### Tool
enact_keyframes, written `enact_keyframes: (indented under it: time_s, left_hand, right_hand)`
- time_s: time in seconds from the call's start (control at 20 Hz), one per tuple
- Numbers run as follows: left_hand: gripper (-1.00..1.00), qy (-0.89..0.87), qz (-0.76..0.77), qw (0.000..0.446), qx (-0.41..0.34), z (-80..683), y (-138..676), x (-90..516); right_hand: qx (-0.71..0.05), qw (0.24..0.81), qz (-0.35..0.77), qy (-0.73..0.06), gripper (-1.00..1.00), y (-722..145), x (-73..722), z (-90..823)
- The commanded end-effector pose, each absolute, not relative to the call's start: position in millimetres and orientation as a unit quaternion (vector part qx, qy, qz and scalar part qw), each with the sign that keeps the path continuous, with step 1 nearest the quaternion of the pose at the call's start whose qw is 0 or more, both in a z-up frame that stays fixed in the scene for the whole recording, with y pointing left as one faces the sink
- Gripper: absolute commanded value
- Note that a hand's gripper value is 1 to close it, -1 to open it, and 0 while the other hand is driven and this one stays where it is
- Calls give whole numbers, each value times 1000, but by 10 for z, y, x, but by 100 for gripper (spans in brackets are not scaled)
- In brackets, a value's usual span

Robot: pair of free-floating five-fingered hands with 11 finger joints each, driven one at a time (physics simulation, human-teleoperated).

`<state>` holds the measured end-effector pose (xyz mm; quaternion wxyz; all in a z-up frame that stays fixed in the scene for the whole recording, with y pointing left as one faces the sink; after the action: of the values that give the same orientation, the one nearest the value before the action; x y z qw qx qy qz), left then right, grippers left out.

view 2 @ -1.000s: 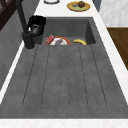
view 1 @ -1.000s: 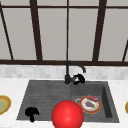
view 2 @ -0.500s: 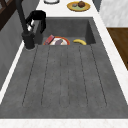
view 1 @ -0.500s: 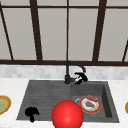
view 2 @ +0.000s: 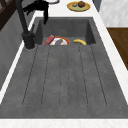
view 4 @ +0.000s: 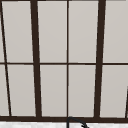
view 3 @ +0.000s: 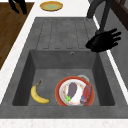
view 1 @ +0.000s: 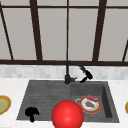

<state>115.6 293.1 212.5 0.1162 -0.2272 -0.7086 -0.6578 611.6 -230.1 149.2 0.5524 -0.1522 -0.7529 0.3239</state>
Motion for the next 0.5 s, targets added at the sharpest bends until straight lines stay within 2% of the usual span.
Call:
enact_keyframes:
  time_s: [0.0, 0.25, 0.35, 0.45]
  left_hand:
    - [0, -709, -658, 116, -227, 2125, 2931, 1156]
    - [0, -709, -658, 116, -227, 2125, 2931, 1156]
    - [0, -709, -658, 116, -227, 2125, 2931, 1156]
    - [0, -709, -658, 116, -227, 2125, 2931, 1156]
  right_hand:
    - [-186, 542, 370, -731, -100, -2411, 5994, 1491]
    - [-209, 522, 360, -744, -100, -2374, 5776, 1521]
    - [-178, 545, 339, -746, -100, -2423, 5873, 1517]
    - [-180, 542, 341, -747, -100, -2400, 5855, 1515]
